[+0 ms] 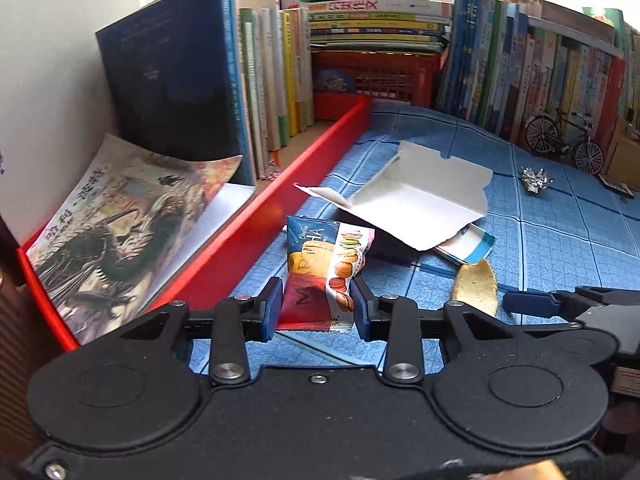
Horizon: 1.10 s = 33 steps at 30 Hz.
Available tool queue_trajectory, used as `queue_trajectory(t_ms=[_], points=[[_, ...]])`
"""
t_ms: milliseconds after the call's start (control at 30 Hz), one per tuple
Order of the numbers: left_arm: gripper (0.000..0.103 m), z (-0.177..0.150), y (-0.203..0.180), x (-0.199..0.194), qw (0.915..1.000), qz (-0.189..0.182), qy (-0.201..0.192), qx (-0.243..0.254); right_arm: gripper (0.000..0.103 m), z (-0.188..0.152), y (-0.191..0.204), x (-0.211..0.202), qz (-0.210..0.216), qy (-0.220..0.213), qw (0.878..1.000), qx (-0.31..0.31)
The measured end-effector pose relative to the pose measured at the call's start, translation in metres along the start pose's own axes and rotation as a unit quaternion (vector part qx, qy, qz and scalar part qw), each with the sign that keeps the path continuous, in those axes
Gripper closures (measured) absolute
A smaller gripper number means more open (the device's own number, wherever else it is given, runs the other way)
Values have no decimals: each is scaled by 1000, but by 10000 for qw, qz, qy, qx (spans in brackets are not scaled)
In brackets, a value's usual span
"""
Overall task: Collect trash
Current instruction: 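Grasp the snack wrapper with the left tool while the right tool grasps the cracker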
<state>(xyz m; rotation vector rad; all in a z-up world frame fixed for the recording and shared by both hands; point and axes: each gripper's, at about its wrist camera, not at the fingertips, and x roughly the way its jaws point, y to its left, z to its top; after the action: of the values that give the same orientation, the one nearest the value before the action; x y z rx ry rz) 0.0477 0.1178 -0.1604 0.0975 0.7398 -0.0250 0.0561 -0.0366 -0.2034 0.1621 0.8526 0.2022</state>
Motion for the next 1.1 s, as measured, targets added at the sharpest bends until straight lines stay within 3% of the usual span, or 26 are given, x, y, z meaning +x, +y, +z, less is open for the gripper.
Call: queue_trajectory(t_ms=[133, 200, 300, 467, 633, 767, 867, 900, 933, 1100], points=[[69, -2, 7, -6, 10000, 34, -26, -62, 55, -1, 9, 1, -236, -71, 9996, -123], [69, -4, 8, -9, 10000, 27, -36, -55, 56, -1, 8, 0, -230, -95, 9997, -51], [69, -7, 9, -15, 10000, -9, -52, -45, 88, -3, 7, -7, -371, -153, 9992, 14], [69, -14, 9, -25, 10000, -64, -73, 4, 89, -8, 5, -21, -436, -217, 9987, 119], [69, -20, 12, -35, 10000, -50, -56, 48, 40, -9, 5, -23, -426, -291, 9985, 200], [69, -25, 16, -39, 10000, -43, 7, -21, 30, -4, 17, -12, -413, -232, 9989, -11], [69, -30, 18, -40, 10000, 0, 24, -18, 31, -3, 24, 5, -572, -32, 9982, -157], [69, -31, 19, -41, 10000, 4, 29, -34, 48, -4, 28, 7, -631, -79, 9975, -293], [69, -32, 21, -42, 10000, 4, 30, -58, 52, -4, 31, 7, -706, -99, 9965, -448], [69, -32, 26, -51, 10000, -22, -19, -91, 59, -7, 30, -8, -480, -194, 9978, -404]])
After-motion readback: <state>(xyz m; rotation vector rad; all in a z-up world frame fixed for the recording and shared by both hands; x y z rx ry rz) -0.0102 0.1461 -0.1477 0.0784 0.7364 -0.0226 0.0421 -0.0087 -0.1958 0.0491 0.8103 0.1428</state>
